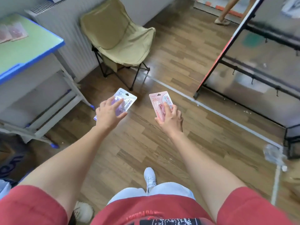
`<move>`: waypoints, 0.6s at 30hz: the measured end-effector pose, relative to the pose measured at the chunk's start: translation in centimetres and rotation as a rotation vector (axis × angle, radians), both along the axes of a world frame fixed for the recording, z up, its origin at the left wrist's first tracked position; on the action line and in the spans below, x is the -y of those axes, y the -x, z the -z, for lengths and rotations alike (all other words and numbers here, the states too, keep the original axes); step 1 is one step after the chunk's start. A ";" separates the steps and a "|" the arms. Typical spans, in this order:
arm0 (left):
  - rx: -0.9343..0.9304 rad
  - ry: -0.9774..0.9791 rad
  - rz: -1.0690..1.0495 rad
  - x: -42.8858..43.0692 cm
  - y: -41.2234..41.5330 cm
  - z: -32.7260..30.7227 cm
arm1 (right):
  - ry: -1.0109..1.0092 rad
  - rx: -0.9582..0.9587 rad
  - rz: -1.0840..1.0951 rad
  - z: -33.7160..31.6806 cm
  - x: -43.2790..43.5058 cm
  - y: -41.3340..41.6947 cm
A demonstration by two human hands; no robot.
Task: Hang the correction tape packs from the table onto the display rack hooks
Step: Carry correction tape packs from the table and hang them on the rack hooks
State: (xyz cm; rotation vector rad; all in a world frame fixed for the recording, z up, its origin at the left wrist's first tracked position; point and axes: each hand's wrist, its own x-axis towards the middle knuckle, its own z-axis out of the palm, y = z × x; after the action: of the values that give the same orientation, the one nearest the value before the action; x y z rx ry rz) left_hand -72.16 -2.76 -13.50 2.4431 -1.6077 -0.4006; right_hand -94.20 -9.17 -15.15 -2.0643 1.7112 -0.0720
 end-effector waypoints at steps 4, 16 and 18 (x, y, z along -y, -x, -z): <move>-0.010 0.012 0.160 0.3 5.4 0.0 | -0.002 0.015 0.176 -0.3 -3.6 5.7; -0.031 -0.044 0.524 -0.8 24.7 0.5 | -0.006 -0.010 0.595 -0.5 -13.4 23.7; -0.038 -0.022 0.556 -0.1 28.9 -0.3 | 0.015 -0.003 0.636 -0.9 -13.3 27.0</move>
State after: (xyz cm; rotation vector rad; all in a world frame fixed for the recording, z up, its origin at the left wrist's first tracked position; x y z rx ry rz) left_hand -101.07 -2.68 -13.22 1.9481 -2.2591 -0.5379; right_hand -121.18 4.17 -14.25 -1.4507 2.3032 -0.2776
